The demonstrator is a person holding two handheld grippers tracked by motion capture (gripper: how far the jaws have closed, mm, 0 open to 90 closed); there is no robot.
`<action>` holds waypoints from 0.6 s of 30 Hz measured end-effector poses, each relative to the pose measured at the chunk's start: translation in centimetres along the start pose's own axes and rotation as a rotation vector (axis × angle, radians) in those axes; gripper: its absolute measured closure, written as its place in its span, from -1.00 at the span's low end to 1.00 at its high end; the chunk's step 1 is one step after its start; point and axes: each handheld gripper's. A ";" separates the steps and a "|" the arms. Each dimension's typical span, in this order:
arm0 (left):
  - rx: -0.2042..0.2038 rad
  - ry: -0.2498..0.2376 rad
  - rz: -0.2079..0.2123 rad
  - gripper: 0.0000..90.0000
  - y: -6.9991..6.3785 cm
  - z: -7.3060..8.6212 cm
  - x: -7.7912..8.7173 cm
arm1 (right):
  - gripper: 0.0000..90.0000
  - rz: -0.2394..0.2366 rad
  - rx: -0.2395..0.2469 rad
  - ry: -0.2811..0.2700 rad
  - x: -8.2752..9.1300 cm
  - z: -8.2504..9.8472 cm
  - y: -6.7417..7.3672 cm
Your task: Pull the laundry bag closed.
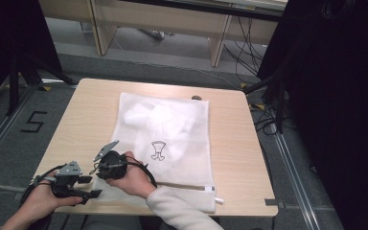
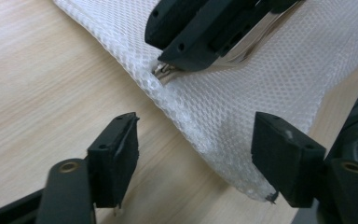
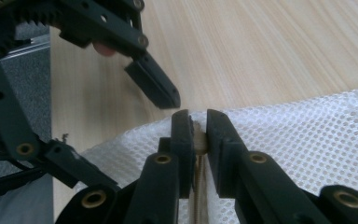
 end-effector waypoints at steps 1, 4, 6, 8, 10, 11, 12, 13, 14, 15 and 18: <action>0.004 -0.002 0.010 -0.26 0.1 0.0 -0.2 | 0.82 -0.002 -0.004 -0.002 0.2 0.0 0.0; 0.042 -0.007 0.041 -0.14 0.5 -0.2 -0.6 | 0.82 -0.005 -0.003 -0.009 0.5 0.0 -0.2; 0.060 -0.024 0.066 0.01 0.5 -0.3 -0.8 | 0.82 -0.006 -0.013 -0.012 0.8 0.1 -0.2; 0.063 -0.033 0.079 0.28 0.5 -0.5 -0.9 | 0.82 -0.007 -0.002 -0.009 1.0 0.1 -0.2; 0.068 -0.037 0.073 0.34 0.5 -0.7 -1.0 | 0.82 -0.008 0.003 -0.008 1.0 0.1 -0.2; 0.060 -0.025 0.062 0.42 0.6 -0.8 -1.0 | 0.82 -0.004 0.004 -0.006 1.0 0.1 -0.2; 0.064 -0.021 0.058 0.52 0.6 -0.9 -1.1 | 0.82 -0.005 -0.004 -0.005 1.1 0.2 -0.2; 0.074 -0.021 0.068 0.69 0.6 -0.9 -1.1 | 0.82 -0.005 -0.005 -0.001 1.1 0.4 -0.3; 0.085 -0.019 0.061 0.76 0.6 -1.0 -1.2 | 0.82 -0.006 -0.007 0.005 1.2 0.5 -0.4; 0.089 -0.017 0.057 0.76 0.6 -1.1 -1.2 | 0.82 -0.006 -0.007 0.005 1.2 0.5 -0.4; 0.108 -0.023 0.056 0.86 0.6 -1.2 -1.1 | 0.82 -0.006 0.004 0.020 1.2 0.7 -0.6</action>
Point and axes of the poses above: each handheld gripper's, and its own axes: x roughly backward along the jaws, z roughly out of its underside, y roughly to its left, and after that the axes turned 15 degrees about -x, right-handed
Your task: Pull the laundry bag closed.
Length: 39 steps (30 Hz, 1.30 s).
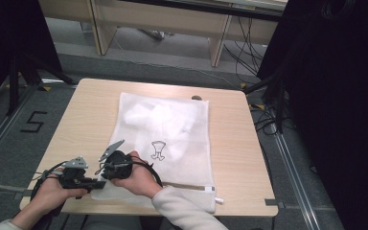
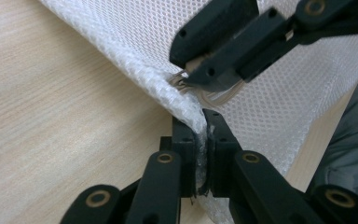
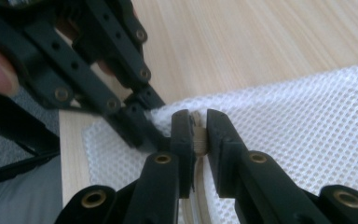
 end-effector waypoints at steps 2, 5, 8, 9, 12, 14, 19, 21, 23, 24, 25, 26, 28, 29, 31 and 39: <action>0.006 -0.003 0.003 0.88 0.0 0.0 0.1 | 0.82 0.003 -0.002 0.020 0.0 0.2 0.0; 0.014 -0.004 -0.003 0.90 0.1 0.0 0.2 | 0.82 0.006 0.004 0.040 0.1 0.6 -0.2; 0.017 -0.004 -0.001 0.90 0.1 0.0 0.2 | 0.83 -0.001 0.013 0.045 0.1 0.7 -0.4; 0.020 -0.005 -0.001 0.90 0.1 0.0 0.2 | 0.83 0.002 0.013 0.055 0.1 0.8 -0.4; 0.024 -0.004 -0.002 0.90 0.0 0.0 0.3 | 0.83 0.007 0.021 0.064 0.0 0.9 -0.4; 0.030 -0.009 -0.002 0.90 0.0 0.0 0.2 | 0.83 0.019 -0.010 0.091 0.1 1.0 -0.2; 0.024 -0.016 -0.007 0.90 0.1 0.0 0.3 | 0.83 0.012 0.010 0.089 -0.2 1.3 -0.5; 0.022 -0.018 -0.007 0.90 0.0 -0.1 0.4 | 0.83 0.009 0.008 0.089 -0.3 1.4 -0.5; 0.021 -0.022 -0.010 0.90 0.0 -0.1 0.4 | 0.83 0.008 0.008 0.089 -0.2 1.4 -0.5; 0.026 -0.023 -0.008 0.90 -0.1 -0.1 0.4 | 0.83 0.018 0.011 0.088 -0.2 1.4 -0.4; 0.020 -0.026 -0.015 0.90 -0.1 -0.2 0.6 | 0.83 0.020 0.005 0.090 -0.2 1.4 -0.4; 0.018 -0.037 -0.017 0.90 -0.1 -0.2 0.6 | 0.83 0.034 0.004 0.094 -0.1 1.4 -0.4; 0.013 -0.045 -0.011 0.90 -0.2 -0.3 0.8 | 0.83 0.023 -0.002 0.089 -0.1 1.6 -0.5; 0.011 -0.046 -0.021 0.90 -0.3 -0.3 0.8 | 0.83 0.025 0.000 0.093 0.0 1.6 -0.5; 0.005 -0.049 -0.020 0.90 -0.4 -0.4 0.8 | 0.83 0.032 -0.002 0.091 0.0 1.7 -0.6; 0.002 -0.086 -0.020 0.90 -0.3 -0.5 1.3 | 0.83 0.034 -0.001 0.096 0.2 1.7 -0.6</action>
Point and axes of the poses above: each handheld gripper's, and its own axes: x roughly backward along the jaws, z roughly out of its underside, y roughly to its left, and after that the axes turned 15 degrees about -x, right-handed
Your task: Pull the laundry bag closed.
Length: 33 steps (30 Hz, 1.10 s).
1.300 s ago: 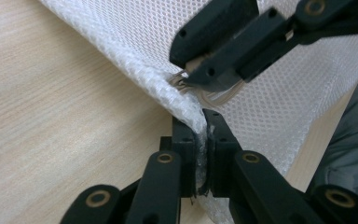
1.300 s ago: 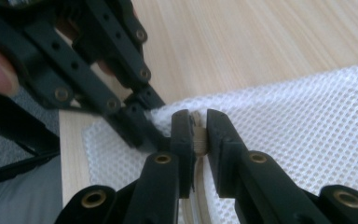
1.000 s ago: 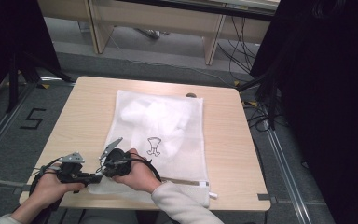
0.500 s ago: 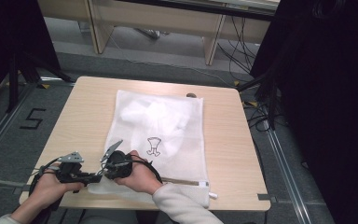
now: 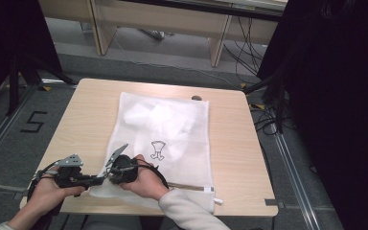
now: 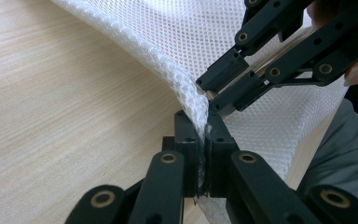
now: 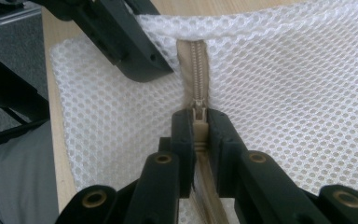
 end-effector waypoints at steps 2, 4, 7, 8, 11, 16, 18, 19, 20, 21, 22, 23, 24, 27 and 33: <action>-0.002 -0.007 -0.009 0.90 0.0 -0.1 0.2 | 0.83 -0.004 -0.004 -0.003 0.0 0.1 0.0; -0.002 -0.013 -0.004 0.90 0.0 -0.1 0.3 | 0.83 -0.002 -0.003 0.001 0.2 0.1 0.0; 0.004 -0.016 -0.019 0.90 0.0 -0.2 0.4 | 0.83 0.001 -0.002 -0.002 0.3 0.2 -0.1; 0.007 -0.019 -0.011 0.90 0.0 -0.2 0.4 | 0.83 -0.002 0.004 -0.001 0.3 0.2 -0.1; 0.006 -0.025 -0.022 0.90 0.0 -0.2 0.5 | 0.83 0.005 0.016 0.001 0.4 0.2 -0.1; 0.011 -0.029 -0.014 0.90 0.1 -0.2 0.6 | 0.83 0.011 -0.006 0.011 0.5 0.4 -0.1; 0.013 -0.038 -0.027 0.90 0.1 -0.2 0.6 | 0.83 0.019 -0.007 0.015 0.5 0.5 0.0; 0.017 -0.038 -0.017 0.90 0.1 -0.2 0.7 | 0.83 0.011 -0.012 0.015 0.6 0.5 0.0; 0.012 -0.040 -0.017 0.90 0.2 -0.2 0.7 | 0.83 0.012 0.005 0.011 0.5 0.5 -0.1; 0.013 -0.040 -0.016 0.90 0.2 -0.2 0.7 | 0.83 0.013 0.003 0.017 0.7 0.6 -0.1; 0.015 -0.042 -0.017 0.90 0.2 -0.2 0.7 | 0.83 0.013 0.003 0.016 0.7 0.6 -0.2; 0.019 -0.047 -0.020 0.90 0.2 -0.2 0.7 | 0.83 0.022 -0.014 0.019 0.8 0.7 -0.1; 0.022 -0.051 -0.022 0.90 0.2 -0.2 0.7 | 0.83 0.023 -0.010 0.023 0.9 0.8 -0.2; 0.024 -0.047 -0.019 0.90 0.2 -0.2 0.7 | 0.83 0.021 -0.003 0.016 1.2 1.0 -0.4; 0.027 -0.054 -0.026 0.90 0.3 -0.1 0.7 | 0.83 0.027 -0.005 0.028 1.4 1.2 -0.5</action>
Point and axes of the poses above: each handheld gripper's, and its own axes: x roughly backward along the jaws, z roughly out of its underside, y roughly to its left, and after that the axes turned 15 degrees about -x, right-handed
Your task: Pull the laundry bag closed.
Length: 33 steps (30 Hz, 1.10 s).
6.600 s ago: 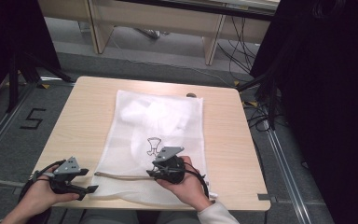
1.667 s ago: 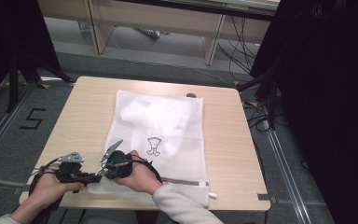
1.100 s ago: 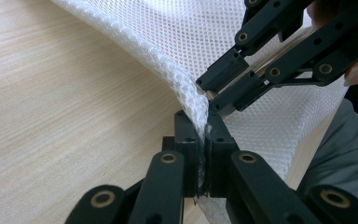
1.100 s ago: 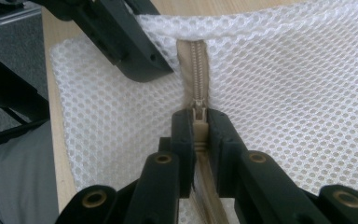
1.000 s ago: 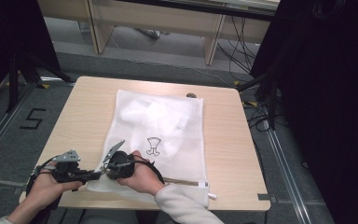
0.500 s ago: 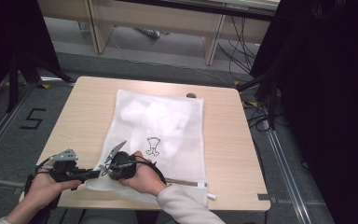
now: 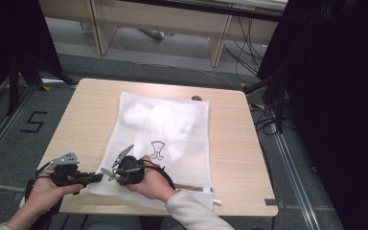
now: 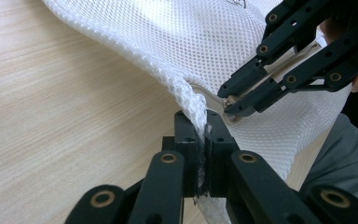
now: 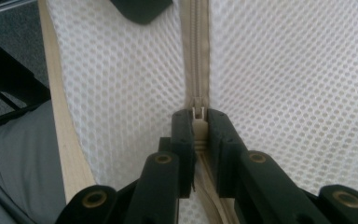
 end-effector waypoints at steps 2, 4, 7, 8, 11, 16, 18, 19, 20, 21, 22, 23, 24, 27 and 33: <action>0.003 0.003 0.003 0.90 0.1 0.1 0.0 | 0.83 -0.003 -0.010 -0.001 0.0 0.2 -0.2; 0.000 0.007 0.004 0.90 0.0 0.1 -0.2 | 0.83 -0.007 -0.009 -0.002 0.0 0.4 -0.4; -0.005 0.008 0.004 0.90 -0.1 0.1 -0.2 | 0.83 -0.008 -0.008 -0.007 0.1 0.6 -0.4; -0.002 0.009 0.007 0.90 -0.1 0.1 -0.2 | 0.83 -0.012 -0.013 -0.012 0.1 0.7 -0.5; -0.011 0.021 0.003 0.90 0.0 0.1 -0.3 | 0.83 -0.014 -0.012 -0.019 0.2 0.9 -0.5; -0.014 0.023 -0.002 0.90 0.0 0.2 -0.3 | 0.83 -0.025 -0.022 -0.009 0.2 1.1 -0.6; -0.009 0.025 0.002 0.90 0.0 0.2 -0.4 | 0.83 -0.014 -0.018 -0.019 0.3 1.2 -0.7; -0.008 0.030 0.007 0.90 0.0 0.2 -0.4 | 0.83 -0.014 -0.016 -0.020 0.3 1.2 -0.7; -0.007 0.029 0.007 0.90 -0.1 0.2 -0.4 | 0.83 -0.014 -0.016 -0.018 0.3 1.2 -0.7; -0.008 0.030 0.006 0.90 -0.1 0.2 -0.4 | 0.83 -0.016 -0.015 -0.018 0.3 1.2 -0.7; -0.009 0.028 0.003 0.90 -0.1 0.2 -0.4 | 0.83 -0.015 -0.017 -0.019 0.3 1.3 -0.8; -0.010 0.024 0.001 0.90 0.0 0.3 -0.3 | 0.83 -0.013 -0.015 -0.015 0.4 1.3 -0.8; -0.009 0.024 0.003 0.90 0.0 0.3 -0.3 | 0.83 -0.012 -0.021 -0.014 0.4 1.4 -0.9; -0.013 0.029 0.000 0.90 -0.1 0.2 -0.4 | 0.83 -0.015 -0.025 -0.012 0.5 1.6 -1.1; -0.011 0.029 0.004 0.90 -0.1 0.3 -0.4 | 0.83 -0.013 -0.022 -0.008 0.4 1.6 -1.0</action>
Point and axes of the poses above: each handheld gripper's, and its own axes: x roughly backward along the jaws, z roughly out of its underside, y roughly to its left, and after that the axes turned 15 degrees about -x, right-handed
